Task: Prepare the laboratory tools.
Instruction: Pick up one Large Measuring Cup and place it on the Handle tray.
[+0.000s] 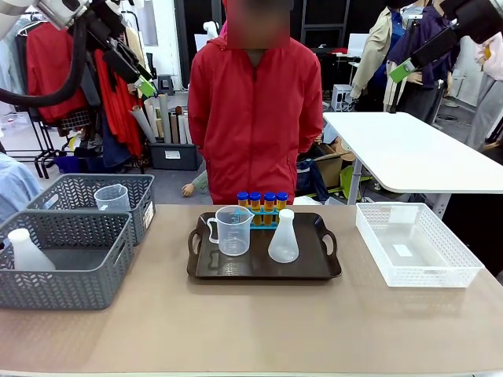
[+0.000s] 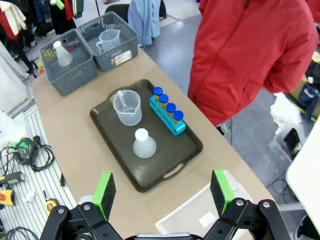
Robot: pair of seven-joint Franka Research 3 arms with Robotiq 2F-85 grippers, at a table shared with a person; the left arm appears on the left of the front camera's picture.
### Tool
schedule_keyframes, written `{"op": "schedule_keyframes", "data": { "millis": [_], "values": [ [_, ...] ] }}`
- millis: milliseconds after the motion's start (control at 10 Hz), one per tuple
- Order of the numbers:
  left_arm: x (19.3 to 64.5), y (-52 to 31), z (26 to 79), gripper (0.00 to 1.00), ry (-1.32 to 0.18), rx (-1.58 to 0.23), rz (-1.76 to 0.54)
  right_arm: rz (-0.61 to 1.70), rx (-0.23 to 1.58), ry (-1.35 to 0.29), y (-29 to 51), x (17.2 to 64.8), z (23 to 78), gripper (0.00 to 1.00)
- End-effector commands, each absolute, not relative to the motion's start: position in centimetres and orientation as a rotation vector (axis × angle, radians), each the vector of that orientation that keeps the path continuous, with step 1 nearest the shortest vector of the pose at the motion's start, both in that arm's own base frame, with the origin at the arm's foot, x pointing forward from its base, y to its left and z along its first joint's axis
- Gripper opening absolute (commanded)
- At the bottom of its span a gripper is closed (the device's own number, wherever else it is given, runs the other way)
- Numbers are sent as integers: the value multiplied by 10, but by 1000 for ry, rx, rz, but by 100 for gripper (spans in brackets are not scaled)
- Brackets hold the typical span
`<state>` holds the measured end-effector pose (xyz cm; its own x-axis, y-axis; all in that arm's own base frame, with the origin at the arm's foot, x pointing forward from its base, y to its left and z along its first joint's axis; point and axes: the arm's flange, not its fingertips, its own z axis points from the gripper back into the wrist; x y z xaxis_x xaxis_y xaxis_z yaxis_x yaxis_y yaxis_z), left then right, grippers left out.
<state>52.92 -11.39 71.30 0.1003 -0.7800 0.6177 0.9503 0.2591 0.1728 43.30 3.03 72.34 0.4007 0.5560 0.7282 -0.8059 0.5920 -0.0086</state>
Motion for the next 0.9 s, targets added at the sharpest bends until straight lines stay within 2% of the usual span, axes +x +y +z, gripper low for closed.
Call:
{"op": "schedule_keyframes", "data": {
  "millis": [0, 800],
  "values": [
    [529, -113, 713, 100, -689, -300, -1306, 896, 387, -766, 30, 433, 725, 100],
    [529, -113, 713, 100, -689, -300, -1306, 896, 387, -766, 30, 433, 725, 100]
  ]
}}
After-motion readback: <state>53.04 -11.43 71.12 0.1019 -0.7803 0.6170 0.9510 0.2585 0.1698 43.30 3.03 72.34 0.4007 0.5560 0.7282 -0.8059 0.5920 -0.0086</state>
